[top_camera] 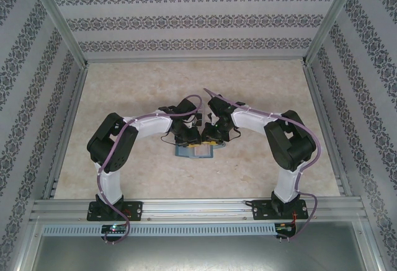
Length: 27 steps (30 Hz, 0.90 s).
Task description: Take the credit cards out of the card holder
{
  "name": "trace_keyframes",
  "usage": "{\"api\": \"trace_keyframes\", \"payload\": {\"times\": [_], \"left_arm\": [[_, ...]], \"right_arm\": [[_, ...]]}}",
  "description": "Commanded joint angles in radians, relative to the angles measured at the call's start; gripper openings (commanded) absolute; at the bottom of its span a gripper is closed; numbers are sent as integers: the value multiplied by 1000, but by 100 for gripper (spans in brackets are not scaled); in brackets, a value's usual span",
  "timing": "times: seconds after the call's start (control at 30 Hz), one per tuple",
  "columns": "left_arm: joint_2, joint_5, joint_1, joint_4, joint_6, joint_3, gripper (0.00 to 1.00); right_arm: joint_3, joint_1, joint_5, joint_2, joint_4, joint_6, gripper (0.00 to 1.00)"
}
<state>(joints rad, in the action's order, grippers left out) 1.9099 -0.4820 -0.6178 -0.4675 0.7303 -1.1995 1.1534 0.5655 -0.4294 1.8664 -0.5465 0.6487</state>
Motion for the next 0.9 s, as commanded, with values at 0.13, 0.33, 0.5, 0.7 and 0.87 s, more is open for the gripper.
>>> {"api": "trace_keyframes", "payload": {"times": [0.13, 0.33, 0.5, 0.7, 0.87], "left_arm": [[-5, 38, 4, -66, -38, -26, 23], [-19, 59, 4, -89, -47, -32, 24], [-35, 63, 4, -100, -48, -41, 25], [-66, 47, 3, -60, -27, -25, 26], [-84, 25, 7, -14, -1, -1, 27]], "right_arm": [[-9, 9, 54, 25, -53, -24, 29], [-3, 8, 70, 19, -72, -33, 29], [7, 10, 70, 7, -82, -34, 29], [21, 17, 70, -32, -98, -31, 29], [28, 23, 62, -53, -96, -21, 29]]}}
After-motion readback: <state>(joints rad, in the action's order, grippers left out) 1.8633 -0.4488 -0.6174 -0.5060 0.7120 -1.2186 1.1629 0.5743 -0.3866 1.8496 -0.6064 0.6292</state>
